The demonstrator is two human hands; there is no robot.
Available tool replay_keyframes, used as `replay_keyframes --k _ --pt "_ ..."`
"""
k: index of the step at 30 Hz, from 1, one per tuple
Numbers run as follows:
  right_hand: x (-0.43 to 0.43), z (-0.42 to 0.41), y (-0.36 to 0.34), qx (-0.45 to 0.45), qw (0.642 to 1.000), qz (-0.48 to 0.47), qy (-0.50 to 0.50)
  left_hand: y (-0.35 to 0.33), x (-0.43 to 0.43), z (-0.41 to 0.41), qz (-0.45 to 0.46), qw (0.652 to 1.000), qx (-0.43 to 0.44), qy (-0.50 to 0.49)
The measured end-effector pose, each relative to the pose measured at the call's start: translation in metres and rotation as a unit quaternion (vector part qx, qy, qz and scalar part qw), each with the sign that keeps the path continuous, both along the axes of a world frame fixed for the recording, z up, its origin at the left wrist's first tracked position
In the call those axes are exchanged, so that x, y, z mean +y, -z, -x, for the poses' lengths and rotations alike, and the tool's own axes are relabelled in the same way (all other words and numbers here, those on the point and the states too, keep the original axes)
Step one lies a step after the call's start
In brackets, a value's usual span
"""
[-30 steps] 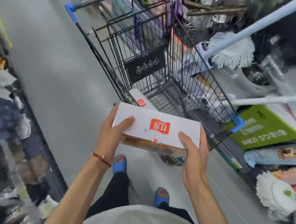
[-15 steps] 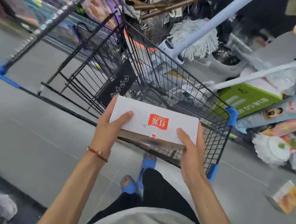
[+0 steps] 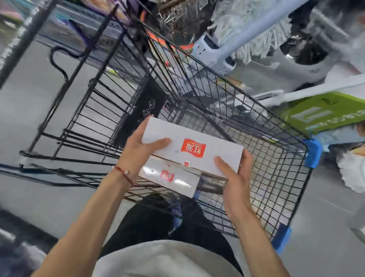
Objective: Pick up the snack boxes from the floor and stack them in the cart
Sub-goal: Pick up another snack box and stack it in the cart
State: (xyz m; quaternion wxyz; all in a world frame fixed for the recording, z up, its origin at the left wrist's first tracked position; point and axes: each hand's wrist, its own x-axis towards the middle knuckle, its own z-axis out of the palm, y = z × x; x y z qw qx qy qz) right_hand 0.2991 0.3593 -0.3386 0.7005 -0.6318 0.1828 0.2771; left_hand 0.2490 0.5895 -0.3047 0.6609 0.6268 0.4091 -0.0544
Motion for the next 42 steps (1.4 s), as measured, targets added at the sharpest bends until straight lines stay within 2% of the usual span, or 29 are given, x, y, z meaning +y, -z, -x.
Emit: replay_keyframes --k 10,19,27,34,42 --pt "0.029 -0.033 0.063 0.064 0.994 0.087 -0.024 0.085 0.039 -0.046 0.022 0.994 0.066 0.087" --pt "0.069 -0.021 0.128 0.154 0.979 0.135 0.014 0.172 0.073 -0.041 0.039 0.979 0.151 0.129" --pt "0.079 -0.013 0.175 0.190 0.968 0.161 0.016 0.237 0.080 -0.020 0.027 0.964 0.216 0.156" --pt "0.082 -0.009 0.185 0.231 0.958 0.161 0.044 0.260 0.070 -0.018 -0.009 0.950 0.252 0.186" --pt "0.076 0.003 0.181 0.215 0.961 0.172 0.030 0.264 0.074 -0.010 0.019 0.943 0.256 0.213"
